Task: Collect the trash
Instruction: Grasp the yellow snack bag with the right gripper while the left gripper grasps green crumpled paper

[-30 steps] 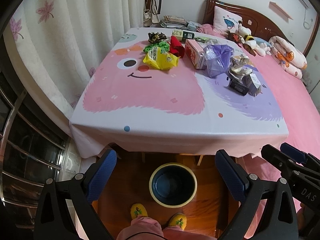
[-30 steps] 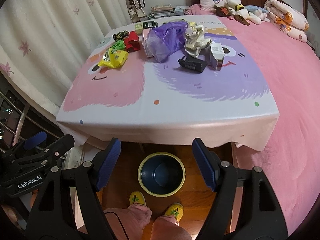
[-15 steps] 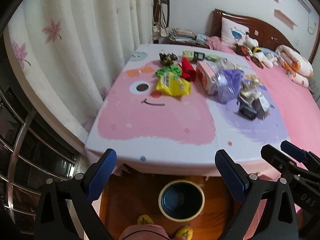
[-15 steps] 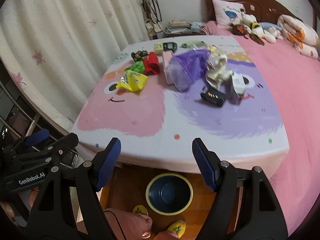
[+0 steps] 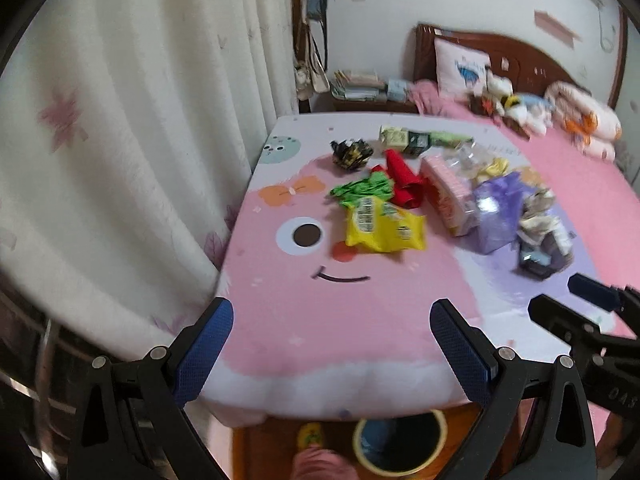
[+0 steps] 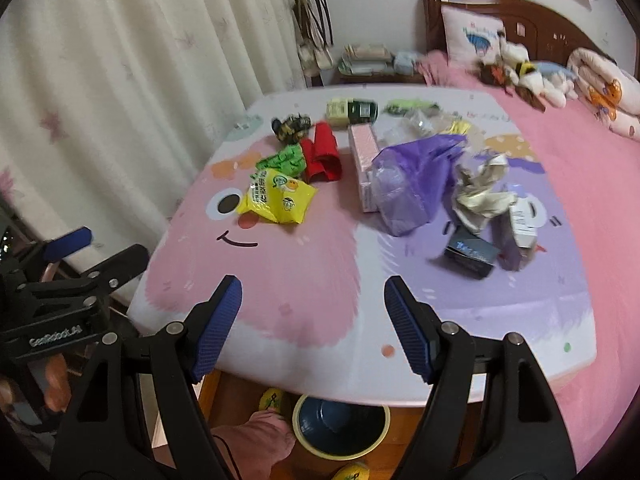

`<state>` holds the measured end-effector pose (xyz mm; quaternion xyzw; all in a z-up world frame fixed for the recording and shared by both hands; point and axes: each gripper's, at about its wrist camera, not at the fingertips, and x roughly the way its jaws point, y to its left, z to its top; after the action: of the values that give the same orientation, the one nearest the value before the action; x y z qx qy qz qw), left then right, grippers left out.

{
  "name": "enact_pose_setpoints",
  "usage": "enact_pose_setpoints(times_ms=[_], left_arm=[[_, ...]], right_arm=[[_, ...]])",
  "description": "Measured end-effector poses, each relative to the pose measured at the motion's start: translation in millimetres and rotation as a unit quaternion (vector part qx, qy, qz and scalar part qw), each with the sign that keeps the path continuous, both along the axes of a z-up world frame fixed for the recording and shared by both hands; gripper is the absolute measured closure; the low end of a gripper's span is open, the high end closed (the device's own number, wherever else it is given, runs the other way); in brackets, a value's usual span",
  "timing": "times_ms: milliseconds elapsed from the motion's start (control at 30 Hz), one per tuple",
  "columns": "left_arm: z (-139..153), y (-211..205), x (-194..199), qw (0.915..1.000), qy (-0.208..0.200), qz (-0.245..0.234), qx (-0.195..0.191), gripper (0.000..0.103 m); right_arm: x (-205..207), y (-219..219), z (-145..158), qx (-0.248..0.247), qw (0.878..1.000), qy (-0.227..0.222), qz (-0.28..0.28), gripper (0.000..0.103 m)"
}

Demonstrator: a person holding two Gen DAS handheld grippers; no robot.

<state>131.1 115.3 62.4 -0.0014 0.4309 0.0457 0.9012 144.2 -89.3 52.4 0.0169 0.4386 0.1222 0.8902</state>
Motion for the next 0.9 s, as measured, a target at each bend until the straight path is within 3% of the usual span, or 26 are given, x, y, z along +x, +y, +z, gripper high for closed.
enact_pose_setpoints(times_ms=[233, 400, 600, 700, 767, 900], left_arm=[[-29, 61, 74, 0.998, 0.052, -0.028, -0.021, 0.003], [-46, 81, 117, 0.9953, 0.069, -0.064, -0.025, 0.003], [-54, 83, 173, 0.9909, 0.078, -0.107, -0.026, 0.003], [-53, 79, 198, 0.9878, 0.079, -0.131, -0.03, 0.003], [-51, 74, 211, 0.9858, 0.079, -0.145, -0.031, 0.003], [-52, 65, 234, 0.9815, 0.081, -0.17, -0.036, 0.003]], right_arm=[[94, 33, -37, 0.055, 0.995, 0.076, -0.045, 0.036], [147, 25, -78, 0.132, 0.976, 0.134, -0.113, 0.036], [179, 26, -117, 0.184, 0.955, 0.169, -0.157, 0.037], [183, 33, -126, 0.194, 0.953, 0.171, -0.158, 0.045], [185, 35, -132, 0.202, 0.951, 0.173, -0.156, 0.063], [181, 33, -136, 0.226, 0.945, 0.174, -0.16, 0.087]])
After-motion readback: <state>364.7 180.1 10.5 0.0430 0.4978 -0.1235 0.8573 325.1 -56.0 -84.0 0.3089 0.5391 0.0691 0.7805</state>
